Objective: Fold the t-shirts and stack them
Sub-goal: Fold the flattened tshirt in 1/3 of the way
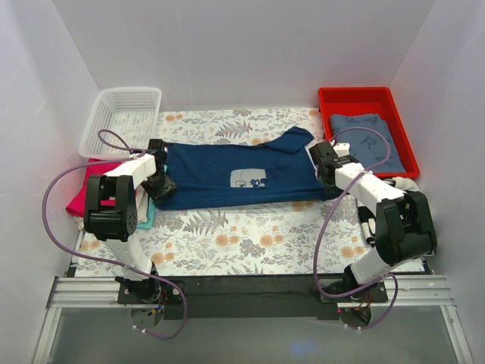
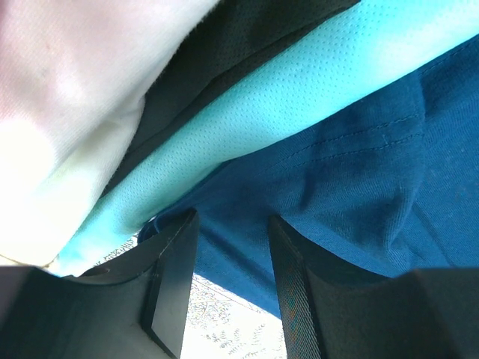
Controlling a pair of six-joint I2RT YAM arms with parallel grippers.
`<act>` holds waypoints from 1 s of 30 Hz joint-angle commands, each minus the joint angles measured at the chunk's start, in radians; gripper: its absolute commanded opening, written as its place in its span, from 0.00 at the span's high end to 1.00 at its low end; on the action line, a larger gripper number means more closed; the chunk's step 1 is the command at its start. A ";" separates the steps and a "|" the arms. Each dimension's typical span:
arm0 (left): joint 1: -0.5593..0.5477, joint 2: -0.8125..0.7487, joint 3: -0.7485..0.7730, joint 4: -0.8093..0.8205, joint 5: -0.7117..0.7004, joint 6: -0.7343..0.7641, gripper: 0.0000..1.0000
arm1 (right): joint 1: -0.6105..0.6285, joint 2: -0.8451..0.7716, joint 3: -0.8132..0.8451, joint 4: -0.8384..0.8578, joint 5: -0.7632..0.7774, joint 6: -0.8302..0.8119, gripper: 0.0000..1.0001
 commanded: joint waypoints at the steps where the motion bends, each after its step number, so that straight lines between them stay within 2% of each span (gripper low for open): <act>1: 0.017 0.103 -0.087 0.000 -0.062 0.002 0.59 | -0.021 -0.078 0.021 0.002 0.110 -0.030 0.67; 6: 0.017 0.095 -0.081 0.000 -0.049 0.004 0.59 | -0.021 -0.143 -0.001 0.028 0.053 -0.054 0.71; 11: 0.017 0.100 -0.073 0.001 -0.045 0.004 0.59 | -0.021 -0.264 -0.064 0.135 -0.167 -0.178 0.71; 12: 0.017 0.101 -0.072 0.000 -0.043 0.004 0.59 | -0.021 -0.295 -0.067 0.149 -0.276 -0.200 0.73; 15: 0.017 0.106 -0.064 0.000 -0.043 0.004 0.59 | -0.019 -0.356 -0.082 0.169 -0.422 -0.232 0.72; 18: 0.017 0.111 -0.059 -0.002 -0.043 0.005 0.59 | -0.019 -0.408 -0.085 0.147 -0.438 -0.208 0.71; 23: 0.017 0.115 -0.063 0.004 -0.040 0.010 0.59 | -0.018 -0.451 -0.062 0.148 -0.369 -0.171 0.72; 25: 0.017 0.115 -0.059 0.003 -0.042 0.013 0.59 | -0.019 -0.467 -0.061 0.155 -0.361 -0.163 0.70; 28: 0.017 0.112 -0.063 0.011 -0.037 0.015 0.59 | -0.021 -0.415 -0.064 0.169 -0.442 -0.166 0.67; 30: 0.017 0.111 -0.061 0.012 -0.032 0.013 0.59 | -0.019 -0.326 -0.046 0.149 -0.484 -0.151 0.70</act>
